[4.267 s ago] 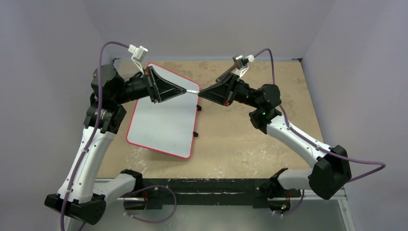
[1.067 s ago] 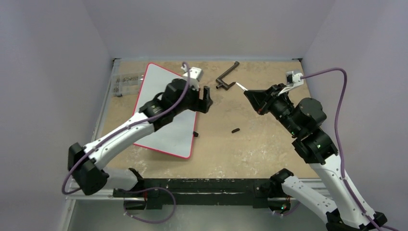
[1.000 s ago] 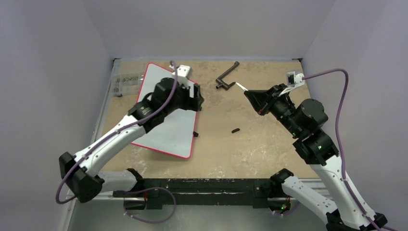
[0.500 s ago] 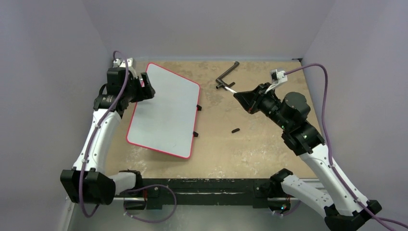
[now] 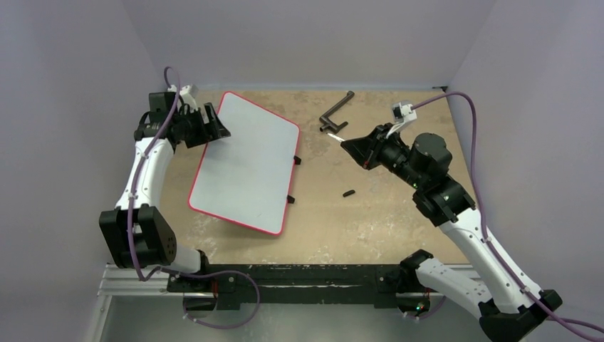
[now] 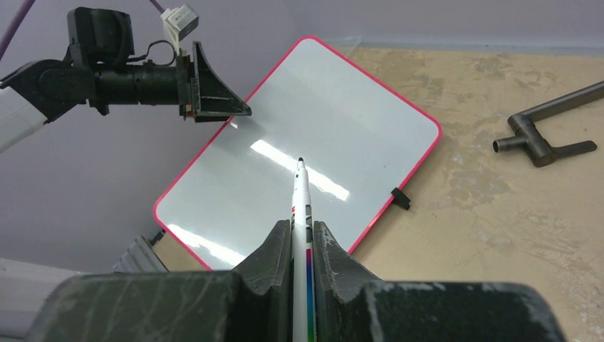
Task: Write a sentence on the whiteboard
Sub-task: Move the whiteboard to the center of the board.
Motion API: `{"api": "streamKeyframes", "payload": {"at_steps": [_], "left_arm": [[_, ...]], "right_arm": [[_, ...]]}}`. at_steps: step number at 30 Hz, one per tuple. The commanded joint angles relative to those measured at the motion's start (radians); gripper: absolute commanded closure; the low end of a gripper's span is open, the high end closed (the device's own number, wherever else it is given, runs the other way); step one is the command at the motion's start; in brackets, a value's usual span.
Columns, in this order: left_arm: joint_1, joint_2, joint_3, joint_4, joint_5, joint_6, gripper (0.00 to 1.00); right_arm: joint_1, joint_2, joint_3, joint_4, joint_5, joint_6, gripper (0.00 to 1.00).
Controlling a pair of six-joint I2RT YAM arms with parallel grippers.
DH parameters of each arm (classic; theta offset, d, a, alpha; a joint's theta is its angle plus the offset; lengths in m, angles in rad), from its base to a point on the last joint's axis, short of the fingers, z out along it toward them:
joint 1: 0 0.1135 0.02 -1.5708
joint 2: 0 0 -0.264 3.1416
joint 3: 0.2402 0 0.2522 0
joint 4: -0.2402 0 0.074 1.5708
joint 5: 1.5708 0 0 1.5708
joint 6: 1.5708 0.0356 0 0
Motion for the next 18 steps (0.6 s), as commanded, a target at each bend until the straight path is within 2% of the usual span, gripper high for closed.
{"api": "streamKeyframes", "payload": {"at_steps": [1, 6, 13, 18], "left_arm": [[-0.007, 0.052, 0.073, 0.045, 0.16, -0.014, 0.25], [-0.049, 0.116, 0.135, 0.02, 0.195, 0.011, 0.26], [-0.198, 0.243, 0.296, -0.076, 0.147, 0.081, 0.23], [-0.267, 0.329, 0.385, -0.077, 0.182, 0.067, 0.22]], "right_arm": [[-0.002, -0.001, 0.025, 0.011, -0.027, -0.016, 1.0], [-0.001, -0.013, 0.025, -0.007, -0.016, -0.023, 1.0], [-0.002, -0.011, 0.034, -0.034, -0.021, -0.033, 1.0], [-0.002, -0.027, 0.045, -0.056, 0.011, -0.041, 1.0]]}}
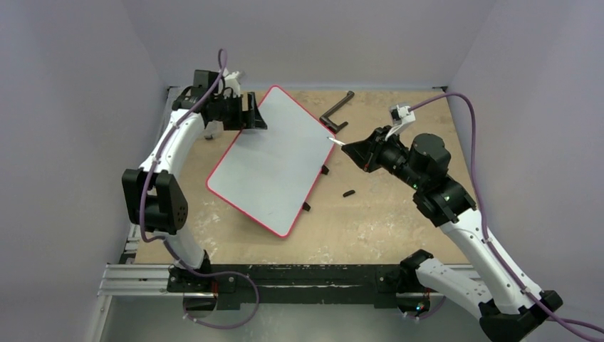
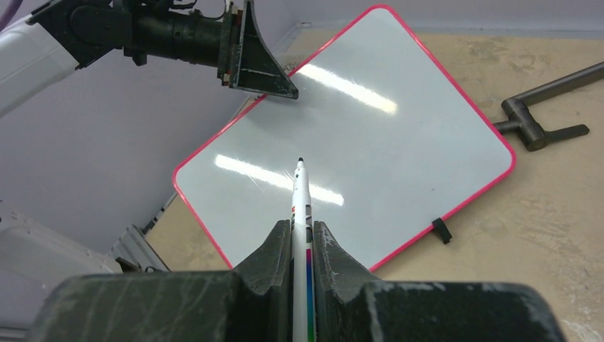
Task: Write a sentence on the whiteboard
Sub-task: Move the whiteboard to the center of the board.
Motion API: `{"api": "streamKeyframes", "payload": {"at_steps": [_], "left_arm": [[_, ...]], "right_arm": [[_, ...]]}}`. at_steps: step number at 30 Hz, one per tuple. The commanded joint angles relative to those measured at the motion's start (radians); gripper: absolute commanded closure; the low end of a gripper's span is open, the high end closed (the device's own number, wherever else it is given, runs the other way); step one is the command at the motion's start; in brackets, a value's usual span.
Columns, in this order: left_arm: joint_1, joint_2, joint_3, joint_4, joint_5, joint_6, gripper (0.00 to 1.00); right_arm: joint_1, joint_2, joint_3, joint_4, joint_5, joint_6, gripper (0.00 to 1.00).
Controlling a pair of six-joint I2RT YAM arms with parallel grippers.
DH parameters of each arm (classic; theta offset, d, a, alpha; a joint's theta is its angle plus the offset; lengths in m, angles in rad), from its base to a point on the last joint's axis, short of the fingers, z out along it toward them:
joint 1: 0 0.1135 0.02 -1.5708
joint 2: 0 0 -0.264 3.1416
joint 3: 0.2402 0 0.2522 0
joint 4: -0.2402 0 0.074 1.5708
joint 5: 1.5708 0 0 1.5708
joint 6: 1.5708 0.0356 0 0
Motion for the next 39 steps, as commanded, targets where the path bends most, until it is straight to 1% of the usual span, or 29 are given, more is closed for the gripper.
{"api": "streamKeyframes", "payload": {"at_steps": [1, 7, 12, 18, 20, 21, 23, 24, 28, 33, 35, 39], "left_arm": [[-0.056, 0.058, 0.108, -0.022, 0.067, 0.011, 0.21], [-0.144, 0.153, 0.234, -0.076, 0.097, 0.047, 0.2], [-0.212, 0.247, 0.38, -0.147, 0.117, 0.083, 0.2], [-0.255, 0.334, 0.512, -0.187, 0.176, 0.109, 0.2], [-0.256, 0.343, 0.535, -0.198, 0.157, 0.109, 0.18], [-0.256, 0.336, 0.532, -0.196, 0.13, 0.103, 0.14], [-0.253, 0.311, 0.514, -0.179, 0.074, 0.081, 0.01], [-0.246, 0.3, 0.51, -0.18, 0.063, 0.077, 0.0], [-0.209, 0.226, 0.459, -0.174, 0.044, 0.08, 0.0], [-0.146, 0.122, 0.364, -0.172, 0.071, 0.093, 0.0], [-0.109, 0.101, 0.334, -0.188, 0.083, 0.093, 0.03], [-0.036, 0.043, 0.216, -0.179, 0.17, 0.111, 0.14]], "right_arm": [[-0.001, -0.033, 0.039, -0.011, 0.018, -0.019, 1.0], [-0.001, -0.037, 0.028, -0.016, 0.018, -0.016, 1.0], [-0.001, -0.038, 0.026, -0.016, 0.027, -0.016, 1.0], [-0.001, -0.046, 0.025, -0.029, 0.038, -0.026, 1.0], [-0.003, -0.05, 0.023, -0.032, 0.038, -0.028, 1.0], [-0.003, -0.05, 0.023, -0.035, 0.039, -0.028, 1.0], [-0.002, -0.053, 0.021, -0.036, 0.045, -0.03, 1.0], [-0.001, -0.053, 0.019, -0.035, 0.047, -0.029, 1.0], [-0.002, -0.049, 0.013, -0.024, 0.032, -0.022, 1.0], [-0.002, -0.047, 0.004, -0.014, 0.042, -0.021, 1.0], [-0.002, -0.046, -0.002, -0.008, 0.041, -0.021, 1.0], [-0.001, -0.031, -0.014, 0.006, 0.033, -0.021, 1.0]]}}
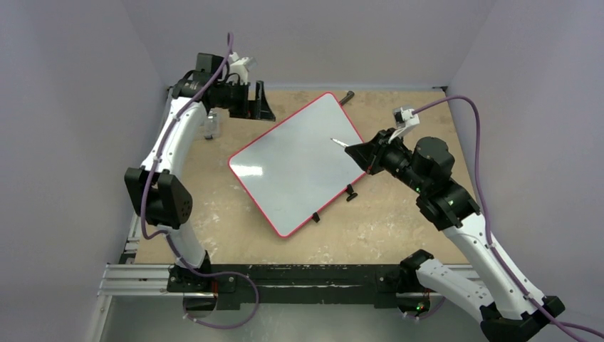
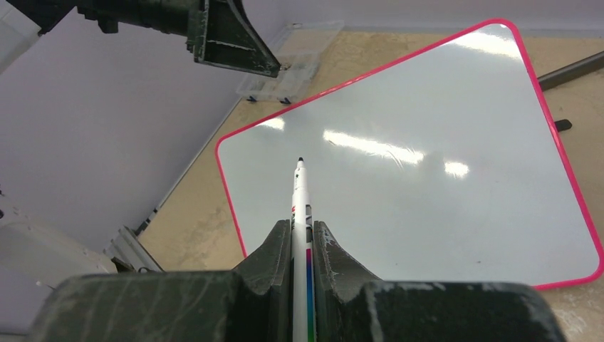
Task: Write a sentence on the whiteboard
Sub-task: Move the whiteboard to the center of the board, then hold the whiteboard on the whiteboard stand.
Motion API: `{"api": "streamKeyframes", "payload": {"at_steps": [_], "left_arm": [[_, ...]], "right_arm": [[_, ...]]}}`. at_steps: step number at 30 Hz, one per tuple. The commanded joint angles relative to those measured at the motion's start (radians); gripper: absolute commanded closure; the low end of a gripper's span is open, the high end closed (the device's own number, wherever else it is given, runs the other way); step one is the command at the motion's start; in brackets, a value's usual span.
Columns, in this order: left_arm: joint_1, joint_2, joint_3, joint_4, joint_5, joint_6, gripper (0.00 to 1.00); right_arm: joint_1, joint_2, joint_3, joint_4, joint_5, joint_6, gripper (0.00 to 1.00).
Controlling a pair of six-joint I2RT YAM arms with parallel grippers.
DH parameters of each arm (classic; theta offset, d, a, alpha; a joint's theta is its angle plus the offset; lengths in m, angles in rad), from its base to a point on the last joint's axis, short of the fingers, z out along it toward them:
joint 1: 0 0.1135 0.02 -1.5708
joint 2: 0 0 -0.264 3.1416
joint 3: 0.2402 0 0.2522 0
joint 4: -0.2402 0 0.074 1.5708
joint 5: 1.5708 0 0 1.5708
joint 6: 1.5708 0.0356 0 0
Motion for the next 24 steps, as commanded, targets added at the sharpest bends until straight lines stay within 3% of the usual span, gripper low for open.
{"api": "streamKeyframes", "payload": {"at_steps": [1, 10, 17, 24], "left_arm": [[0.073, -0.088, -0.11, 0.0, 0.089, 0.04, 0.15], [0.084, -0.109, -0.179, -0.036, 0.122, 0.112, 0.24], [0.106, -0.042, -0.18, -0.081, 0.283, 0.185, 0.27], [0.121, -0.035, -0.199, -0.075, 0.296, 0.179, 0.33]], "right_arm": [[-0.002, 0.008, -0.014, 0.054, 0.0, -0.01, 1.0], [-0.001, 0.04, -0.026, 0.101, -0.092, -0.032, 1.0], [-0.002, 0.059, -0.028, 0.102, -0.148, -0.036, 1.0], [-0.002, 0.068, -0.032, 0.115, -0.16, -0.032, 1.0]]}}
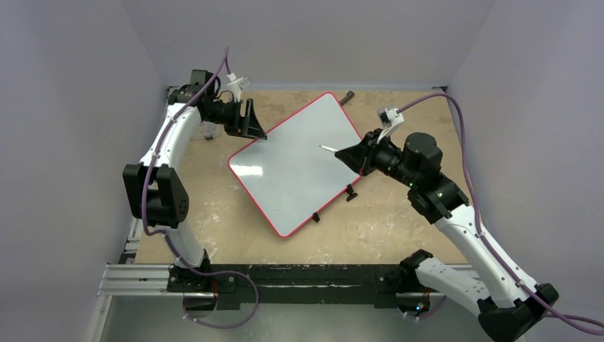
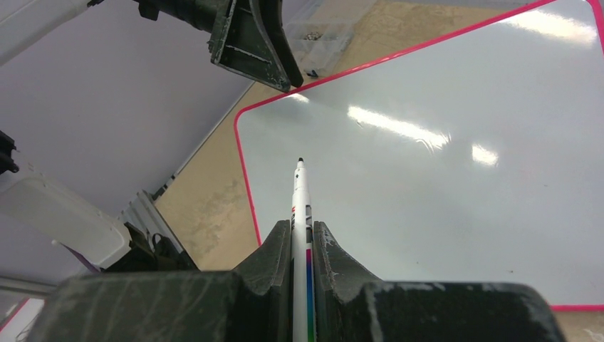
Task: Write a sentence on the whiteboard
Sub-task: Hold the whiteboard on the whiteboard stand.
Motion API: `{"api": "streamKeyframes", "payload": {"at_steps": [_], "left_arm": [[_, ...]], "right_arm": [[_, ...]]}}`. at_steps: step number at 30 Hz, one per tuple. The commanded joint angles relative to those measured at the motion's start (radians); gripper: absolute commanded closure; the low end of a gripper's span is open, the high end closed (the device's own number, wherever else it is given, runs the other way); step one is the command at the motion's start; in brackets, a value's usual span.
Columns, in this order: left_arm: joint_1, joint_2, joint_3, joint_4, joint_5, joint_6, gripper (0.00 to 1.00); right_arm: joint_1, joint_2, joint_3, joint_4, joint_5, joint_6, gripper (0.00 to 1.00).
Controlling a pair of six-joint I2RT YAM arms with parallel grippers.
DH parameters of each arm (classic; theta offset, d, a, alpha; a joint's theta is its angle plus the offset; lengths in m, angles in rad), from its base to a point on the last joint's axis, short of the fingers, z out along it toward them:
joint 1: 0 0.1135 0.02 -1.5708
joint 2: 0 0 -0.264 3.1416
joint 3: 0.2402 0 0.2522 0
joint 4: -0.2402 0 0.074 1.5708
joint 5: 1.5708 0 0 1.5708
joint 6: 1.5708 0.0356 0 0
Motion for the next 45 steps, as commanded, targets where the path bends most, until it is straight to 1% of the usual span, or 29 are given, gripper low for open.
{"api": "streamKeyframes", "payload": {"at_steps": [1, 5, 9, 13, 15, 20, 24, 29, 33, 40, 42, 43, 45], "left_arm": [[0.012, 0.004, -0.003, -0.002, 0.056, 0.034, 0.34], [0.015, 0.02, -0.002, -0.011, 0.043, 0.034, 0.38], [0.018, 0.039, 0.005, -0.022, -0.005, 0.037, 0.37], [0.022, 0.037, -0.004, -0.012, -0.024, 0.033, 0.37], [0.022, 0.039, -0.01, -0.007, -0.006, 0.034, 0.38], [0.022, 0.045, -0.021, -0.023, 0.062, 0.049, 0.49], [0.017, 0.022, -0.058, -0.011, 0.094, 0.046, 0.5], [-0.008, 0.062, -0.052, -0.043, 0.111, 0.052, 0.56], [-0.012, 0.082, -0.036, -0.053, 0.136, 0.053, 0.64], [-0.011, 0.089, -0.043, -0.052, 0.152, 0.057, 0.69], [-0.011, 0.096, -0.04, -0.053, 0.157, 0.058, 0.74], [-0.012, 0.098, -0.037, -0.056, 0.16, 0.06, 0.79], [-0.013, 0.098, -0.032, -0.058, 0.157, 0.062, 0.94]], "right_arm": [[-0.002, 0.008, -0.001, 0.066, -0.041, -0.009, 1.0], [-0.001, 0.026, 0.008, 0.068, -0.053, -0.006, 1.0], [-0.001, 0.025, 0.002, 0.082, -0.065, 0.01, 1.0], [0.0, 0.033, -0.005, 0.087, -0.092, 0.017, 1.0], [0.0, 0.033, -0.005, 0.082, -0.095, 0.012, 1.0], [-0.001, 0.023, -0.008, 0.077, -0.095, 0.003, 1.0], [0.0, 0.017, -0.018, 0.083, -0.101, 0.007, 1.0], [-0.001, 0.005, -0.036, 0.103, -0.107, 0.01, 1.0], [0.0, -0.006, -0.04, 0.1, -0.11, 0.007, 1.0], [0.0, -0.025, -0.05, 0.1, -0.112, 0.007, 1.0], [-0.001, -0.027, -0.05, 0.099, -0.112, 0.007, 1.0], [0.0, -0.028, -0.051, 0.099, -0.113, 0.009, 1.0], [-0.001, -0.025, -0.054, 0.106, -0.12, 0.007, 1.0]]}}
